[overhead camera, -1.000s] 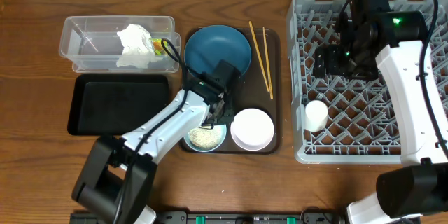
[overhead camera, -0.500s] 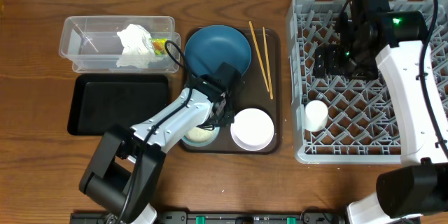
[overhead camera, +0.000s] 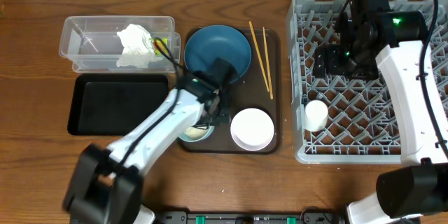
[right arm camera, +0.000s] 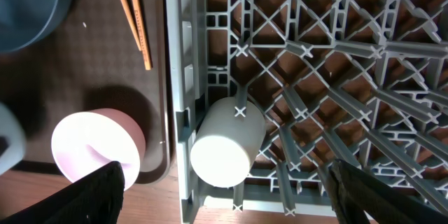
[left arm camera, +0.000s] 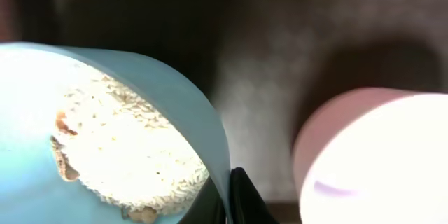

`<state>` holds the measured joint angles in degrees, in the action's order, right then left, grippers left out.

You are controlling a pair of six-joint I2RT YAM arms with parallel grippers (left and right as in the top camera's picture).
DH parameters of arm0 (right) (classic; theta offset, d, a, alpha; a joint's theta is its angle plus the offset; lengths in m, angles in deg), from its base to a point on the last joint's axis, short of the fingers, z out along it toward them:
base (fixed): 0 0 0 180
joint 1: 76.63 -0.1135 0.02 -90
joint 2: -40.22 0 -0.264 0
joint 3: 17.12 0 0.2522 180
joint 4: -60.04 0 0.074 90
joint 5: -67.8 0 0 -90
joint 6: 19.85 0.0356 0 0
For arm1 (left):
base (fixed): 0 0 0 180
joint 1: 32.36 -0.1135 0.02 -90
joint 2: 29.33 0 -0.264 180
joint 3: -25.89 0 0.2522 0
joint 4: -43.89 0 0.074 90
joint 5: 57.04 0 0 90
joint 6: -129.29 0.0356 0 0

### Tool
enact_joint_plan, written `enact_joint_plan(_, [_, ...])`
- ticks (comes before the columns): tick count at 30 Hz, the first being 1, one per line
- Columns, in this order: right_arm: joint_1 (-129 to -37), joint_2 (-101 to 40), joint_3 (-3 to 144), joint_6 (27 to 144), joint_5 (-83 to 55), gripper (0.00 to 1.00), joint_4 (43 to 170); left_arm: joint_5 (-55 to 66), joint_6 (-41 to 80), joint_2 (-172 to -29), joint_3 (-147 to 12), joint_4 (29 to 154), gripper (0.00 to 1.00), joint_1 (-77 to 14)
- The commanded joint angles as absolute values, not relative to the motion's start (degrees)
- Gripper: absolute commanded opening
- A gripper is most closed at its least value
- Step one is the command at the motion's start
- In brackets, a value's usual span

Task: Sort waste into correct bins and load items into the dishwasher rack
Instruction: 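Tip the blue bowl over the black tray to dump the rice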

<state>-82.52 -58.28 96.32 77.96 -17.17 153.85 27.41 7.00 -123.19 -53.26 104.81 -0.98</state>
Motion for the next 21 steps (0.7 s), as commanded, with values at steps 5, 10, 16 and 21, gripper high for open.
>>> enact_joint_plan(5, [-83.5, -57.9, 97.0, 77.3, -17.7, 0.91, 153.4, 24.1, 12.6, -110.3, -55.9, 108.2, 0.07, -9.2])
enact_joint_plan(10, [-83.5, -57.9, 97.0, 77.3, -17.7, 0.91, 152.8, 15.7, 19.5, -107.8, -55.9, 109.2, 0.06, -20.3])
enact_joint_plan(16, [-83.5, -57.9, 97.0, 77.3, -17.7, 0.91, 152.8, 3.1, 28.9, -109.8, -55.8, 110.3, 0.06, -36.2])
enact_joint_plan(21, [-83.5, -57.9, 97.0, 77.3, -17.7, 0.91, 152.7, -11.1, 37.3, -114.3, -55.8, 110.1, 0.06, -48.3])
